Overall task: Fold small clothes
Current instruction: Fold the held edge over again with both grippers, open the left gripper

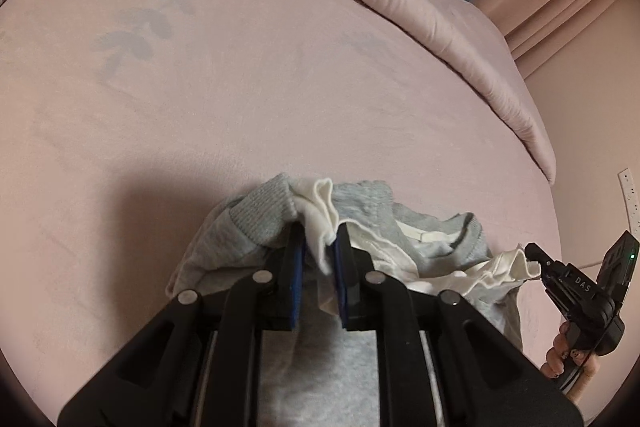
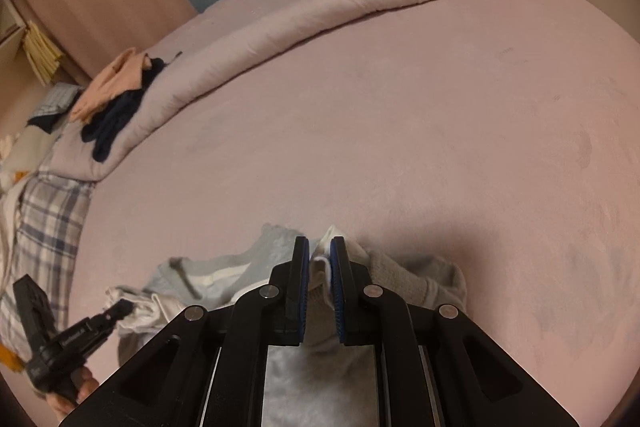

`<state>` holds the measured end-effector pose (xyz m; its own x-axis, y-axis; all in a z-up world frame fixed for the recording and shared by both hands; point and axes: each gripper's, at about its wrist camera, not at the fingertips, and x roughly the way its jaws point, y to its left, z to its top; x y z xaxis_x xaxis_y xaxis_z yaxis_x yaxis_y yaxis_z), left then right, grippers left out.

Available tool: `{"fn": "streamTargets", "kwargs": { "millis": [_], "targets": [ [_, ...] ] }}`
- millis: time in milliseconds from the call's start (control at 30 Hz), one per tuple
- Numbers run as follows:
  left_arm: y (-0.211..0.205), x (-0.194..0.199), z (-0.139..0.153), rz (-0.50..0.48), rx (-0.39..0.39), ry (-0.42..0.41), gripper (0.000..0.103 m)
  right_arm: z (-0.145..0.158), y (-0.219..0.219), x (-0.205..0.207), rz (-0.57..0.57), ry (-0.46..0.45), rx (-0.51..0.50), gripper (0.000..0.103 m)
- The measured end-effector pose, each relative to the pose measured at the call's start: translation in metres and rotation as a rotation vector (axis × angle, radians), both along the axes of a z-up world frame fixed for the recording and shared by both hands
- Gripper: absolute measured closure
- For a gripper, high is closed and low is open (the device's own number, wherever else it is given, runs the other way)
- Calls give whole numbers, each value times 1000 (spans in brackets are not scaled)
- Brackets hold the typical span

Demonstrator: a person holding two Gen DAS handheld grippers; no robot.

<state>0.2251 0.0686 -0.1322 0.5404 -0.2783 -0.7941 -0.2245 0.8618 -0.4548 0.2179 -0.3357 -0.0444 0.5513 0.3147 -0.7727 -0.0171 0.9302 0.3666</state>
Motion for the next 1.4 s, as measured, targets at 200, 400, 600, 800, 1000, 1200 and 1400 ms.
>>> {"fn": "streamTargets", "kwargs": {
  "millis": [200, 400, 600, 800, 1000, 1200, 1400],
  "targets": [
    [10, -7, 20, 22, 9, -57, 46, 5, -3, 4, 4, -11, -3, 85],
    [28, -29, 39, 57, 28, -98, 28, 17, -25, -5, -53, -44, 13, 32],
    [26, -33, 14, 42, 110, -15, 22, -3, -29, -7, -4, 19, -20, 32],
    [26, -25, -15, 48, 124, 55, 51, -19, -16, -1, 1, 10, -125, 68],
    [25, -24, -24, 46, 147, 66, 49, -12, -12, 2, 0, -24, -153, 87],
    [24, -23, -26, 37, 174, 67, 47, -34, -2, 17, -10, 19, -216, 87],
    [24, -24, -28, 39, 177, 63, 47, -44, 1, 22, -20, 24, -259, 87]
  ]
}}
